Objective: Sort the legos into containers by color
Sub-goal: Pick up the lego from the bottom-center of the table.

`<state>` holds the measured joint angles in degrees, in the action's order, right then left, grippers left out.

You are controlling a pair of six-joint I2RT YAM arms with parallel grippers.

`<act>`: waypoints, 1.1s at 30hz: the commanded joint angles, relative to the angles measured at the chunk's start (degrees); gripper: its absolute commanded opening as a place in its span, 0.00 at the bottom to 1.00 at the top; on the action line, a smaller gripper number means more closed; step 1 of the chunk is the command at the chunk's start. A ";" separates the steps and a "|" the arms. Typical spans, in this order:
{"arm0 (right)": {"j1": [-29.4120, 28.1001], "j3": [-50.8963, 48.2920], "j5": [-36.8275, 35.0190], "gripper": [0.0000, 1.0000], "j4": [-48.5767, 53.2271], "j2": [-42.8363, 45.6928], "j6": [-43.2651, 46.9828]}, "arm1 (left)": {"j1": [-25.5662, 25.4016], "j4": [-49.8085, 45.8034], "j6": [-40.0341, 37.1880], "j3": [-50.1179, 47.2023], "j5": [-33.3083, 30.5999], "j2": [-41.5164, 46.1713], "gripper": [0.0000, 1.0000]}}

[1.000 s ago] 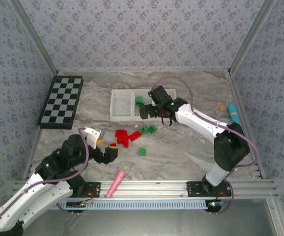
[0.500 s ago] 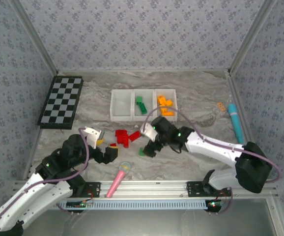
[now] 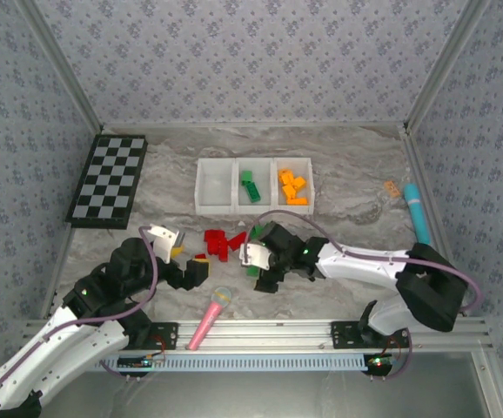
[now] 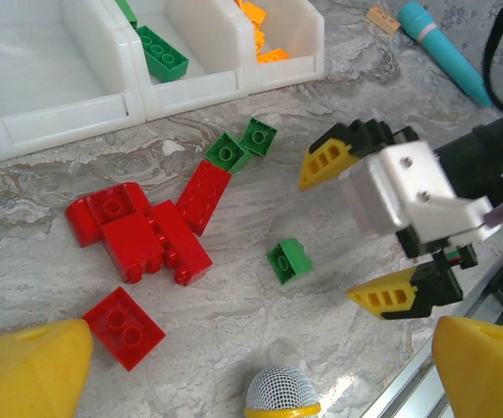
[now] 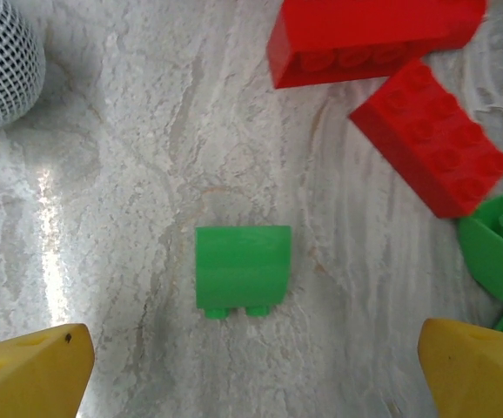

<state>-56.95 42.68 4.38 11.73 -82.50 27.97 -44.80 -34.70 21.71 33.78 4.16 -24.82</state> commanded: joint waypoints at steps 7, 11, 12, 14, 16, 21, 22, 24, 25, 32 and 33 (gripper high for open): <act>-1.20 4.94 -0.22 0.94 -0.96 -7.37 3.14 | -0.46 -0.09 0.78 0.77 -0.82 0.03 1.00; -1.30 5.75 -0.16 0.90 -0.99 -9.46 3.58 | -0.45 -0.05 0.79 0.85 -0.74 -0.14 1.00; -1.31 6.14 -0.20 0.86 -0.59 -10.06 3.75 | -0.46 -0.11 0.80 0.83 -0.81 -0.14 1.00; -1.23 6.91 -0.13 0.78 0.64 -11.00 4.07 | -0.47 -0.19 0.88 0.85 -0.82 -0.14 1.00; -1.19 7.07 0.17 0.68 0.84 -11.54 4.11 | -0.47 -0.18 0.89 0.85 -0.80 -0.14 1.00; -1.15 6.74 0.60 0.38 1.06 -11.52 4.37 | -0.47 -0.15 0.87 0.85 -0.91 -0.15 1.00; -1.13 6.69 0.73 0.35 1.10 -11.46 4.53 | -0.46 -0.15 0.95 0.75 -0.91 -0.23 1.00; -1.06 6.84 0.57 0.26 2.11 -11.13 4.86 | -0.43 -0.07 0.97 0.77 -0.97 -0.36 1.00; -1.06 7.10 0.30 0.23 2.78 -10.81 4.95 | -0.41 -0.14 0.96 0.76 -0.99 -0.47 1.00; -0.48 8.10 0.41 0.21 6.31 -1.89 5.34 | -0.40 -0.32 0.88 0.88 -1.02 -0.67 1.00; 0.21 8.37 0.86 0.22 6.14 -0.49 5.38 | -0.47 -0.32 0.92 0.85 -1.00 -0.67 1.00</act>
<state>-57.56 48.86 4.01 15.53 -87.88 32.62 -44.80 -34.87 22.13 33.78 3.57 -25.45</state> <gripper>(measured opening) 0.309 0.997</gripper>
